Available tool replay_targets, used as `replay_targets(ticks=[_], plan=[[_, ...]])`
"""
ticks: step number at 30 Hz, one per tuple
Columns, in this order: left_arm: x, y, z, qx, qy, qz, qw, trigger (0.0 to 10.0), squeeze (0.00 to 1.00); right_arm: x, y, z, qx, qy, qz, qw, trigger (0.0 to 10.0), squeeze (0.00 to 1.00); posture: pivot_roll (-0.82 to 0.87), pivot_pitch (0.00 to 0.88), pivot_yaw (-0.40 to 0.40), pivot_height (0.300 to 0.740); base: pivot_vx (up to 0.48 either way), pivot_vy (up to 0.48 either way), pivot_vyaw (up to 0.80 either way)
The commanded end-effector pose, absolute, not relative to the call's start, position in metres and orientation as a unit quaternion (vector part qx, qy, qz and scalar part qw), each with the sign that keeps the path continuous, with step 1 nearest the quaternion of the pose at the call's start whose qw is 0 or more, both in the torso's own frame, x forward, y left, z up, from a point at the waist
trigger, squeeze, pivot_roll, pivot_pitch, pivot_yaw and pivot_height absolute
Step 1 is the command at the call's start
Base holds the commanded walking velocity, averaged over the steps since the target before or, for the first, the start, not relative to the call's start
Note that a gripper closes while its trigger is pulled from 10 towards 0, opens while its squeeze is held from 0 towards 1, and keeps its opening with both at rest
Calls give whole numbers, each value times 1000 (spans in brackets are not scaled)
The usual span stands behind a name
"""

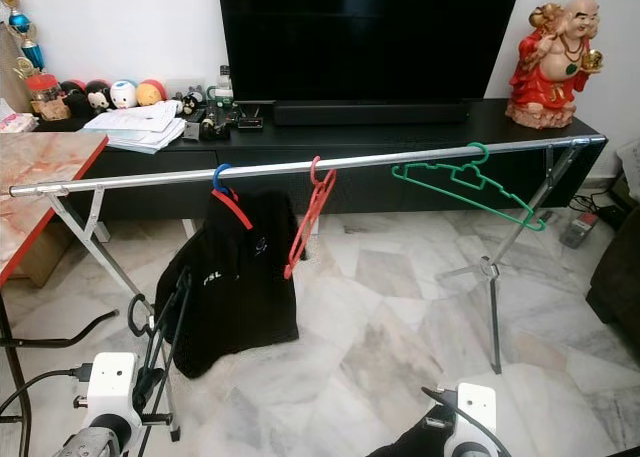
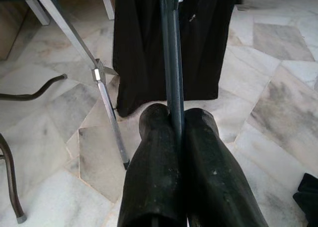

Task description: Hang hanger

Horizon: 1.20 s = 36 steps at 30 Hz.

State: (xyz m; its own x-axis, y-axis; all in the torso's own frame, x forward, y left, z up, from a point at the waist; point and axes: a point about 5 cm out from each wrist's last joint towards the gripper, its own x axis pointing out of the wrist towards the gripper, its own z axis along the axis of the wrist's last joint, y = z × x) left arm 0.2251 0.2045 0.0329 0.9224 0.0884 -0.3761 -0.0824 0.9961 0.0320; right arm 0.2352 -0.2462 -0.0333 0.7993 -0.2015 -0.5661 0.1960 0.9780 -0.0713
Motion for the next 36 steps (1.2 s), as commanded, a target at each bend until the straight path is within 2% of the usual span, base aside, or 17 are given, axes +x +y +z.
replay_targets(ticks=[1, 17, 27, 31, 33, 36], plan=[[225, 205, 33, 9, 189, 39, 981, 10000, 0, 244, -252, -24, -7, 273, -112, 955, 10000, 0, 44, 0, 7, 740, -262, 0, 0], [228, 198, 37, 21, 182, 13, 983, 10000, 0, 274, -250, 2, -23, 227, -96, 969, 10000, 0, 66, 0, -1, 740, -263, 0, 0], [233, 192, 40, 20, 179, -15, 983, 10000, 0, 298, -245, 26, -27, 186, -88, 978, 10000, 0, 59, 0, -4, 740, 0, 0, 0], [231, 182, 44, 32, 189, -83, 978, 10000, 0, 308, -239, 37, -48, 177, -75, 980, 10000, 0, 54, 0, 3, 740, 0, 0, 0], [232, 173, 49, 58, 202, -157, 965, 10000, 0, 319, -230, 47, -88, 170, -45, 980, 10000, 0, 51, 0, 5, 740, 0, 0, 0], [232, 165, 53, 80, 221, -213, 948, 10000, 0, 327, -220, 54, -114, 166, -19, 979, 10000, 0, 54, 0, 7, 740, 0, 0, 0]])
